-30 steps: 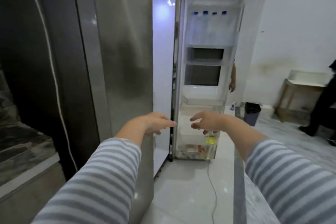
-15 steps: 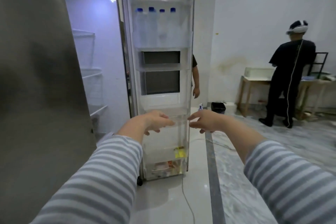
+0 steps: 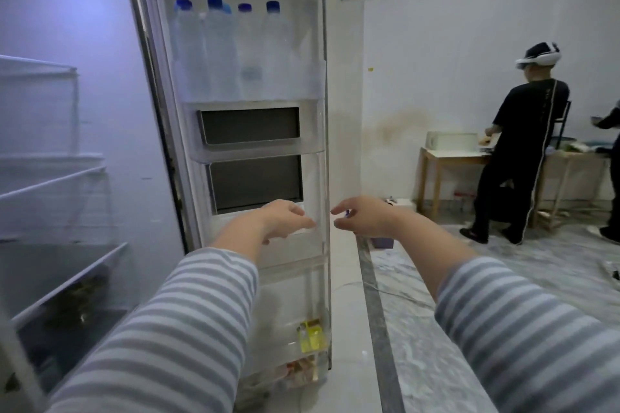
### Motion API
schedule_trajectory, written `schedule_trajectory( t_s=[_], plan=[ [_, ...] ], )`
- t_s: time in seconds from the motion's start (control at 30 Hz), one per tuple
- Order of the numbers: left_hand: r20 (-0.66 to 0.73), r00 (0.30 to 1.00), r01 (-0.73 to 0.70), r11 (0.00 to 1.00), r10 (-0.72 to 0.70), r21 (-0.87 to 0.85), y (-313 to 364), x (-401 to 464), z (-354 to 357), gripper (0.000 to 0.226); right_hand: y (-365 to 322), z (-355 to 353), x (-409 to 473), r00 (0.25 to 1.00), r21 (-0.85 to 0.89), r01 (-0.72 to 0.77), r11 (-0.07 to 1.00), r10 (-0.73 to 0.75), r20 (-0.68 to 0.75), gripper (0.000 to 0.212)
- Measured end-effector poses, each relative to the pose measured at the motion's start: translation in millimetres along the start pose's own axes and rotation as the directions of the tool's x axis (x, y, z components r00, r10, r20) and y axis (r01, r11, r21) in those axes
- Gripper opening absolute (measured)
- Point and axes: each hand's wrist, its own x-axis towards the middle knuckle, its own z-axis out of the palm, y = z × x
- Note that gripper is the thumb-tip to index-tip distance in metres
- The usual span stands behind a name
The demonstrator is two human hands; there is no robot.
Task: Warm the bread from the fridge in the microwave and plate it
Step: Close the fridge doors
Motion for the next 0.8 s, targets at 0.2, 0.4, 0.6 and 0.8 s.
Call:
schedule_trajectory(
  t_s=[0.2,0.4,0.6,0.8],
  plan=[
    [-0.204,0.977,-0.063,0.998,0.063,0.007,32,102,12,0.051,74,-27,102,0.999,-0.016,0.045,0.999,-0.045,0.017,0.041],
    [-0.512,0.859,-0.003,1.0,-0.007,-0.019,79,199,26,0.065,139,-74,208,0.983,-0.054,0.172,0.984,-0.167,0.08,0.04],
    [-0.83,0.545,0.214,0.977,-0.12,0.0,113,274,33,0.086,166,-107,290,0.948,-0.039,0.311,0.95,-0.307,0.081,0.048],
    [-0.901,0.394,0.343,0.939,-0.18,-0.038,121,327,44,0.106,170,-119,347,0.879,-0.003,0.477,0.879,-0.477,0.017,0.071]
  ],
)
